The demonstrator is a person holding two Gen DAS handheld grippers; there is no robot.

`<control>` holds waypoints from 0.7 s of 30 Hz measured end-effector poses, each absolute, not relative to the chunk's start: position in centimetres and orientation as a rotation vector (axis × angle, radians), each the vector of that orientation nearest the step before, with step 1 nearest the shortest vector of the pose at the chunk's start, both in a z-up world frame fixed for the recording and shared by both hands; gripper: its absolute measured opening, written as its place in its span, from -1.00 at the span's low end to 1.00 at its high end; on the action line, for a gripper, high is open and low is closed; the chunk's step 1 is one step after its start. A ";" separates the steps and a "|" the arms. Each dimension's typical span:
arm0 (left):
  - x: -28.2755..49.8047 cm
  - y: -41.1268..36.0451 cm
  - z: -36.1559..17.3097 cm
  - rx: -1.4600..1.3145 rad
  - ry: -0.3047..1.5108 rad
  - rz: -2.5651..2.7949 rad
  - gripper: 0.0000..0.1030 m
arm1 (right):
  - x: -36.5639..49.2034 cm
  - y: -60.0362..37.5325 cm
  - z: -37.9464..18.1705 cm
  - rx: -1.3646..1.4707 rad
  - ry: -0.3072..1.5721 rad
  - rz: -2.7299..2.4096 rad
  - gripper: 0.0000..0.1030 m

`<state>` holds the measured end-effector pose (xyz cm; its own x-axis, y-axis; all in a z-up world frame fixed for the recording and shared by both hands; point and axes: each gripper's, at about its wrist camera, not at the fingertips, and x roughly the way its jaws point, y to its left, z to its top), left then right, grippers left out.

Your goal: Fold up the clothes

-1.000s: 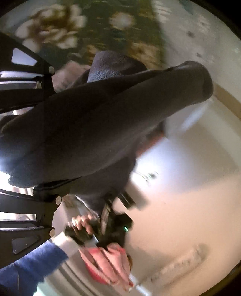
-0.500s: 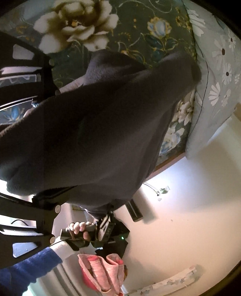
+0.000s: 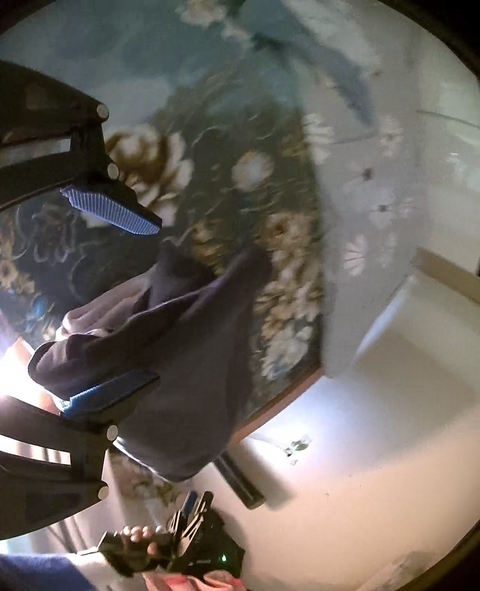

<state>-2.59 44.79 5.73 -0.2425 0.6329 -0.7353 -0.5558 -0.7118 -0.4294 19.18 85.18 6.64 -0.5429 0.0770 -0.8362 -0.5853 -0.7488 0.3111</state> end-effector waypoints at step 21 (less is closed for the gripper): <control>3.7 52.2 2.7 -1.154 0.222 1.867 0.65 | 14.7 75.8 0.2 -1.449 0.414 2.352 0.43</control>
